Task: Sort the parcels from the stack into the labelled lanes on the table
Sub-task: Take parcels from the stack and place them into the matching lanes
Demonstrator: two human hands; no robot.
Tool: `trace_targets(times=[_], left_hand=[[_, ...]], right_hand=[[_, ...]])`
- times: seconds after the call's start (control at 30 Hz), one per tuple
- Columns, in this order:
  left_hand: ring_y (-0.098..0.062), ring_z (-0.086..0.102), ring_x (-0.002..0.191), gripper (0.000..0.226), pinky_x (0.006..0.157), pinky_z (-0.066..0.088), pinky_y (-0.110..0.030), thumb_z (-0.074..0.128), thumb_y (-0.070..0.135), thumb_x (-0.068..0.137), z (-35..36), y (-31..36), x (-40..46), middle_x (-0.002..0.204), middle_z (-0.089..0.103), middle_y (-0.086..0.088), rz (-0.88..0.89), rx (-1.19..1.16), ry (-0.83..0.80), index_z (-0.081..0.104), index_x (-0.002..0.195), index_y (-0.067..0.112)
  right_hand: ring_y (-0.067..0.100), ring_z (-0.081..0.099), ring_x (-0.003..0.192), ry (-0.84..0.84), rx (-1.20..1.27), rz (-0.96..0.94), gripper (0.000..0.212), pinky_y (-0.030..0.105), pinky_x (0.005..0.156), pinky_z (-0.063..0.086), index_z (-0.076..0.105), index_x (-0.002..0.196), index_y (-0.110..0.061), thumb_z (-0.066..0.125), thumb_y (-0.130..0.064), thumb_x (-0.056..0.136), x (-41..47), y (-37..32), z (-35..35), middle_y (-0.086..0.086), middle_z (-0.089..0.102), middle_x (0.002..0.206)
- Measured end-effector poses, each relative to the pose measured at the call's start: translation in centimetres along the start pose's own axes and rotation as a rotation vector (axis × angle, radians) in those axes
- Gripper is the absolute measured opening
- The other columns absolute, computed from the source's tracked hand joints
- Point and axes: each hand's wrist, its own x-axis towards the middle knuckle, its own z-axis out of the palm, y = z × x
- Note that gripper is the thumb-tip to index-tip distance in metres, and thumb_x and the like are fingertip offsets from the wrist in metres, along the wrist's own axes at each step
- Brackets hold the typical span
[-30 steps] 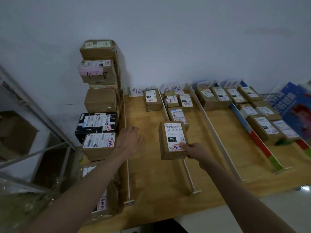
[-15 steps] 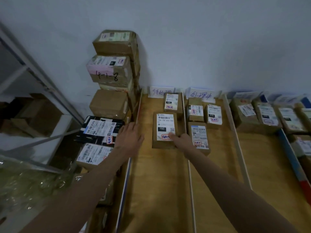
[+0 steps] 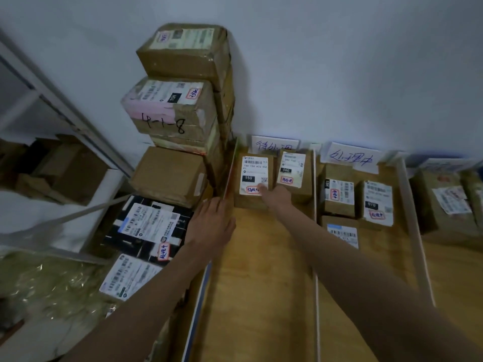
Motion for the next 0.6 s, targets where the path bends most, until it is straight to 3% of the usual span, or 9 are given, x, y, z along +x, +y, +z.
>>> trace_targets(times=[0.13,0.23,0.4,0.53,0.6], left_hand=[[-0.023,0.047,0.129,0.049,0.112,0.037,-0.04,0.044,0.043,0.099,0.8,-0.5,1.3,0.141,0.048,-0.004,-0.021,-0.013,-0.014,0.043,0.141,0.017],[-0.026,0.051,0.125,0.05,0.108,0.041,-0.041,0.049,0.04,0.098,1.1,-0.6,1.7,0.137,0.052,-0.006,-0.031,-0.019,0.007,0.047,0.14,0.014],[-0.023,0.044,0.132,0.054,0.113,0.035,-0.039,0.045,0.041,0.1,1.6,-0.4,1.8,0.145,0.045,-0.003,-0.02,-0.052,-0.027,0.037,0.147,0.015],[-0.021,0.039,0.136,0.053,0.114,0.033,-0.04,0.042,0.042,0.101,2.3,-0.4,1.8,0.15,0.039,-0.002,0.001,-0.036,-0.075,0.035,0.147,0.016],[-0.021,0.039,0.136,0.052,0.113,0.034,-0.038,0.042,0.041,0.101,2.5,-0.1,1.8,0.15,0.038,-0.002,0.007,-0.036,-0.076,0.036,0.146,0.017]], right_hand=[[0.028,0.066,0.098,0.017,-0.042,-0.013,0.048,0.04,0.089,0.056,0.064,0.109,0.0,0.053,-0.045,0.099,2.9,-1.3,1.6,0.015,0.068,0.109],[0.027,0.065,0.097,0.041,-0.061,-0.017,0.047,0.035,0.083,0.055,0.065,0.112,0.002,0.052,-0.042,0.1,4.3,-1.5,2.7,0.016,0.068,0.112],[0.027,0.066,0.101,0.061,-0.07,0.023,0.043,0.032,0.08,0.054,0.064,0.117,0.0,0.049,-0.037,0.102,5.7,-1.5,4.1,0.016,0.067,0.116],[0.028,0.065,0.097,0.093,-0.127,0.045,0.043,0.04,0.084,0.057,0.064,0.117,-0.002,0.048,-0.038,0.102,6.1,-1.3,4.6,0.016,0.066,0.114],[0.024,0.064,0.089,0.088,-0.185,0.04,0.039,0.034,0.072,0.055,0.064,0.114,-0.001,0.047,-0.034,0.103,6.0,-1.1,4.4,0.015,0.067,0.113]])
